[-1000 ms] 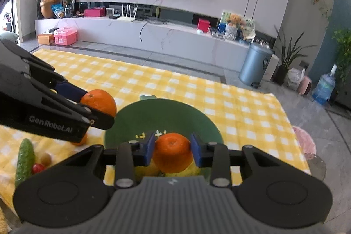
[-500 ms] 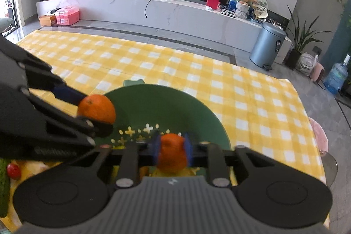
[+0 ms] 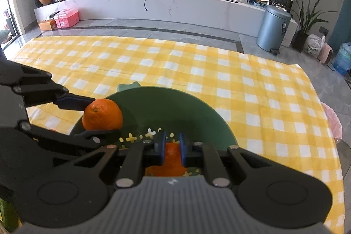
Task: Organize fruits
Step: 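Carry both mandarins over the green colander, then release both mandarins into the colander and withdraw both tools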
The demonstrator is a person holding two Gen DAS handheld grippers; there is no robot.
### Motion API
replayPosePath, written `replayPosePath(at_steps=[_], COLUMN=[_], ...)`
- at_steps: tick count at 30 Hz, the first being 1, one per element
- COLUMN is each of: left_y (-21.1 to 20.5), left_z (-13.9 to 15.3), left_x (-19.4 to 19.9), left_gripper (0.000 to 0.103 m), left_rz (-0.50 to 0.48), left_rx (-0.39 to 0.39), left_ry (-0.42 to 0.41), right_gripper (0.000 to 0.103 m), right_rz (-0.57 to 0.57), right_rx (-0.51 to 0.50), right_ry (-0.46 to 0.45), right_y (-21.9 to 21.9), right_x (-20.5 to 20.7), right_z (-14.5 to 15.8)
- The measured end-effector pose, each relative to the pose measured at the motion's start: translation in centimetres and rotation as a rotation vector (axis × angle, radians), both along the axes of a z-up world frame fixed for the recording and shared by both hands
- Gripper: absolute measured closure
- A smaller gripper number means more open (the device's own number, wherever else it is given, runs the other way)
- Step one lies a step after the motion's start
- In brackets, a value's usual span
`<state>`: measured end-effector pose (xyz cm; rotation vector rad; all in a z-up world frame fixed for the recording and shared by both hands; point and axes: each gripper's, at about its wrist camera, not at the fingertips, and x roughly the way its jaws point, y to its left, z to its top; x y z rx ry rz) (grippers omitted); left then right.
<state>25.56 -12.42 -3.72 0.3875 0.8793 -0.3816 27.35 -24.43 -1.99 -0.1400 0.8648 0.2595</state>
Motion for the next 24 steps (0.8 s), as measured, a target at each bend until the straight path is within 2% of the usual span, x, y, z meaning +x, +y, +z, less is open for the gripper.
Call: replayPosePath(at_steps=[7,13,21,24], left_y=[-0.6,-0.7,-0.4,-0.2], left_z=[-1.6,-1.8,-1.6,-1.3], left_x=[0.1,-0.2,-0.7,-0.9], left_gripper=[0.052,0.047,0.047,0.042], left_rz=[0.021,0.03,0.019,0.027], left_rx=[0.016,0.028,0.018,0.002], left_ry=[0.047,0.035,0.032,0.026], right_gripper=[0.094,0.094,0.094,0.083], right_rz=[0.004,0.012,0.013,0.007], right_rx=[-0.021,-0.024,-0.033,-0.035], right_ry=[-0.019,-0.019,-0.022,-0.022], right_y=[0.2,0.4,0.6,0.5], right_x=[-0.4,-0.4,-0.4,-0.4], right_z=[0.1,0.0,-0.1,0.0])
